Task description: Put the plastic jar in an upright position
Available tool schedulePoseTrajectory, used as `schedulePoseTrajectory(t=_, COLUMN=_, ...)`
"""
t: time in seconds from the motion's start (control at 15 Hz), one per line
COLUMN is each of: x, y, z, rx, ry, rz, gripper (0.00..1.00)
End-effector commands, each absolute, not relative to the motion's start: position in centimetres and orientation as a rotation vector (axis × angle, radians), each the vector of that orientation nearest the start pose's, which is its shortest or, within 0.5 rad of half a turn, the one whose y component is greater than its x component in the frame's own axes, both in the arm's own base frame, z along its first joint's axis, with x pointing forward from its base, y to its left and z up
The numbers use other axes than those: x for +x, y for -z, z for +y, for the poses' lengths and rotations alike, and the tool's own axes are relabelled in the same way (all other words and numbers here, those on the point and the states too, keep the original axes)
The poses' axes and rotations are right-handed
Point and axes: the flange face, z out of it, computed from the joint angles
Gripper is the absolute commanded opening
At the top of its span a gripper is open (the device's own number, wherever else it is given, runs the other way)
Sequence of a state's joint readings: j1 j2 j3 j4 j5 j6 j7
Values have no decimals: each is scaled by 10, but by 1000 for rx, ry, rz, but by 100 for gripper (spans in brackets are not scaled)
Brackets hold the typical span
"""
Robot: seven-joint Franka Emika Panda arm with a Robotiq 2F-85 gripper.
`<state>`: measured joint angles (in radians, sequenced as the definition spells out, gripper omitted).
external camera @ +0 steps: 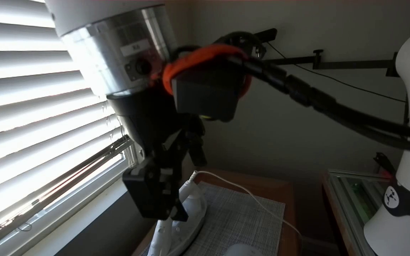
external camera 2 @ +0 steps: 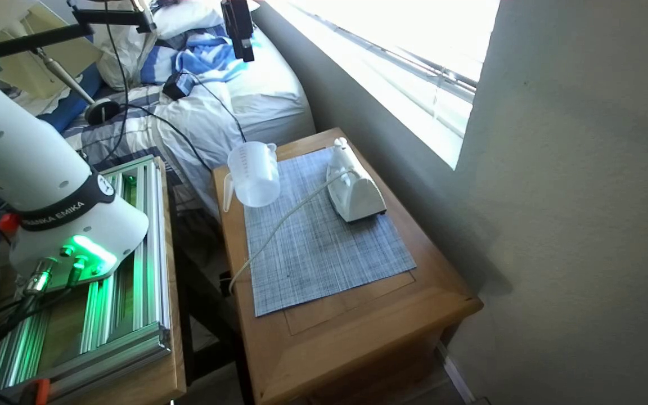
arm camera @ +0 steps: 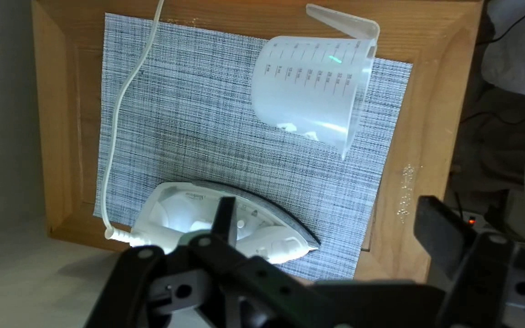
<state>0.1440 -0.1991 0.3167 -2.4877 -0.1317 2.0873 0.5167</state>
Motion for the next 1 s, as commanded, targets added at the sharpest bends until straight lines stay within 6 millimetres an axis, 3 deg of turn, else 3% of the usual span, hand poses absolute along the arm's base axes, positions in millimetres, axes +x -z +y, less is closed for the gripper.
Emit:
schedulePoseTrajectory(t=0.0, x=387, y=-343, z=182, rx=-3384, ry=-190, rz=-11, gripper=100)
schedulePoseTrajectory(t=0.2, x=387, y=-343, z=182, rx=-3383, ry=-190, rz=-7, gripper=100)
schedulePoseTrajectory(t=0.47, x=374, y=-301, z=167, rx=-3395, ry=-269, rz=187, gripper=100)
schedulePoseTrajectory(t=0.93, x=352, y=-234, z=152, rx=-3320, ry=-293, rz=251, gripper=100)
